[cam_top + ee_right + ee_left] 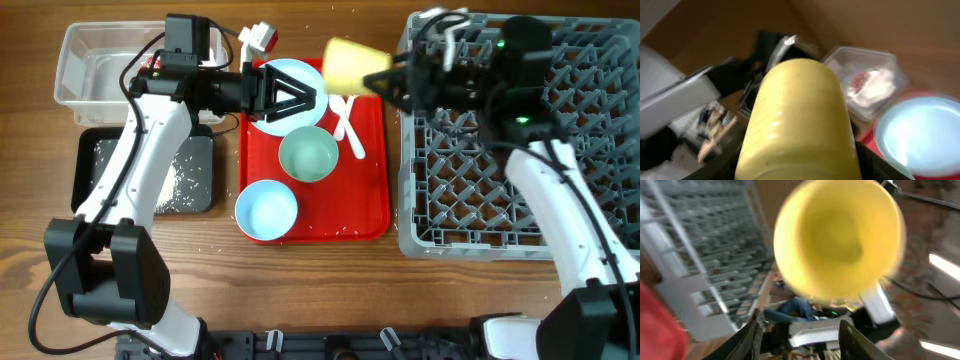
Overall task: Sort waste into correct bins and load items into the dishwasher rack
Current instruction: 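Hand the yellow cup from the left gripper to the right gripper, then lower the yellow cup into the dish rack and release with right gripper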
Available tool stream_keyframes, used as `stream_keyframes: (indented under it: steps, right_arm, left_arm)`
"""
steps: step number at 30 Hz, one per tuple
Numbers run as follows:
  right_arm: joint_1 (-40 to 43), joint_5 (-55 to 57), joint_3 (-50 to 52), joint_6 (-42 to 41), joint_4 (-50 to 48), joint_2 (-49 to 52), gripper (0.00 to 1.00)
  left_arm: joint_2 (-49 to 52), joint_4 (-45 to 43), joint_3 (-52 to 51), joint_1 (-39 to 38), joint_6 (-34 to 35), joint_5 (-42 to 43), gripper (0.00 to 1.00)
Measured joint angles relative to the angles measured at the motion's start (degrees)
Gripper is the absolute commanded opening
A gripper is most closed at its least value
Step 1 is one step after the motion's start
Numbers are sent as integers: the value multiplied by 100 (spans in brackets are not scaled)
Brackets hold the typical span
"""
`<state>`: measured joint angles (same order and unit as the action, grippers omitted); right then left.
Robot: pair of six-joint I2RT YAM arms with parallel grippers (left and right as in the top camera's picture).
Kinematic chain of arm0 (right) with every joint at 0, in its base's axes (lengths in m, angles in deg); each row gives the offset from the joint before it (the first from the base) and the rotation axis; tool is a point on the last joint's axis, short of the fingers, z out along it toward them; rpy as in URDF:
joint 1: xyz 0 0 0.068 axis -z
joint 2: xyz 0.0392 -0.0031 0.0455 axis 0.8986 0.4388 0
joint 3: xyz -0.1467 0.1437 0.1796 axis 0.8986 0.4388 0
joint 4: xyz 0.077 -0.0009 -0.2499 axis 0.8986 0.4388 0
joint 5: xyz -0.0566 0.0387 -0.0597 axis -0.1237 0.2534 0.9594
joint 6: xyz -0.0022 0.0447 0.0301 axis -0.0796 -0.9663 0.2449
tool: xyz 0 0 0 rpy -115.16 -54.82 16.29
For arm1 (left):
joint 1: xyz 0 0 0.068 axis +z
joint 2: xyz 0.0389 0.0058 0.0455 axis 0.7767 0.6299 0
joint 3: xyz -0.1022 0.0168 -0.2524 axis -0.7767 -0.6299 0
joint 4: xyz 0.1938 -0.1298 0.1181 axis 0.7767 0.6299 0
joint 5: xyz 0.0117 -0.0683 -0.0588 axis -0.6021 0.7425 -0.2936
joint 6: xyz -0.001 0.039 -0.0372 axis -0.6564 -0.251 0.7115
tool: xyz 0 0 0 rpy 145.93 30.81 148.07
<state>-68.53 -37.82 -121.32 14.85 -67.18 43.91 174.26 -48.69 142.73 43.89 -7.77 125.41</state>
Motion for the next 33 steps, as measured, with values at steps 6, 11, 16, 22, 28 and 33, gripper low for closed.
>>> stream_keyframes:
  steps: [6,11,16,22,28,33]
  right_arm:
    - [247,2081,-13,247,3025,-527,53]
    - [111,4019,-350,350,5372,-1436,53]
    - [-476,5344,-671,44,6872,-1497,53]
    - [-837,6352,-708,-407,8032,-887,54]
    - [-839,6557,-691,-468,8205,-31,64]
    - [-839,6612,-461,-485,8081,354,83]
  left_arm:
    - [0,9,0,0,0,-2297,58]
    - [0,35,0,0,-2,-4107,58]
    - [0,184,0,0,-4,-5086,59]
    - [0,297,0,0,-4,-5534,59]
    - [0,299,0,0,-4,-5611,60]
    - [0,299,0,0,-4,-5626,60]
